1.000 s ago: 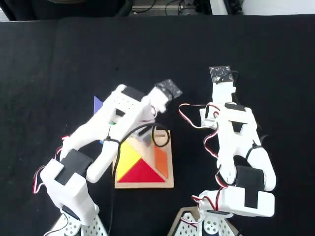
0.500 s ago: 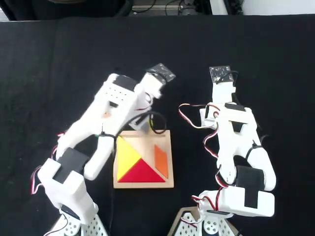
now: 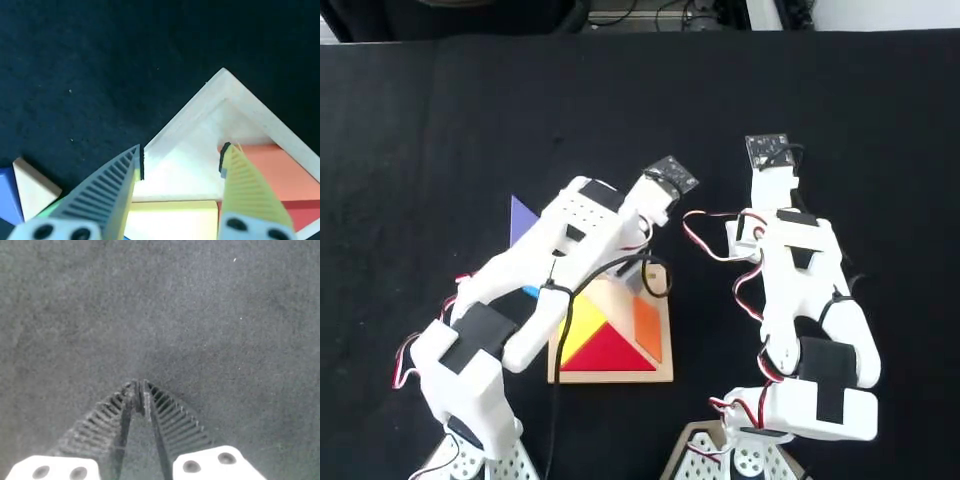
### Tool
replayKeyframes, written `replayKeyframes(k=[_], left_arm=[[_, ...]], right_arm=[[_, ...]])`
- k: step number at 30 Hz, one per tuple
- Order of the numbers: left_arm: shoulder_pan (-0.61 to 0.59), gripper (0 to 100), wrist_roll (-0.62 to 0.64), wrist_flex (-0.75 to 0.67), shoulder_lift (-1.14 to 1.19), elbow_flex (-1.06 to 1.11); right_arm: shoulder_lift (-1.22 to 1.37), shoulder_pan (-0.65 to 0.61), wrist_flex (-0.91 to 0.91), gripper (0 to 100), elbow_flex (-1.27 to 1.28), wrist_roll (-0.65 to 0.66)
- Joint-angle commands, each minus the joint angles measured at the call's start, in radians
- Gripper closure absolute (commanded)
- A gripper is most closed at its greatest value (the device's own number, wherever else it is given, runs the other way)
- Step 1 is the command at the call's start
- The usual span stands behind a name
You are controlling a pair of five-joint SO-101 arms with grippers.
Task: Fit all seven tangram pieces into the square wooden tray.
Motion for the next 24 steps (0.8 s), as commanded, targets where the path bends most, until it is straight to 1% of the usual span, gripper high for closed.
replayKeyframes(k=[1,9,11,13,15,17,20,22,24], left_arm=[[0.018,74,0.005,-0.002,-0.017,-0.002],[0.088,74,0.006,0.04,-0.018,0.03],[0.085,74,0.006,0.041,-0.026,0.008],[0.054,74,0.006,0.041,-0.061,-0.008],[0.01,74,0.006,0.044,-0.126,-0.021],[-0.051,74,0.006,0.08,-0.215,-0.044],[-0.174,74,0.011,0.117,-0.35,-0.07],[-0.277,74,0.06,0.117,-0.419,-0.07],[-0.384,74,0.153,0.092,-0.45,-0.056]], right_arm=[[0.001,-0.017,-0.008,98.7,-0.041,0.002],[0.001,-0.017,-0.008,98.7,-0.041,0.002],[0.001,-0.017,-0.008,98.7,-0.041,0.002],[0.001,-0.017,-0.008,98.7,-0.041,0.002],[0.001,-0.017,-0.008,98.7,-0.041,0.002],[0.001,-0.017,-0.008,98.7,-0.041,0.002],[0.001,-0.017,-0.008,98.7,-0.041,0.002],[0.001,-0.017,-0.008,98.7,-0.041,0.002],[0.001,-0.017,-0.008,98.7,-0.041,0.002]])
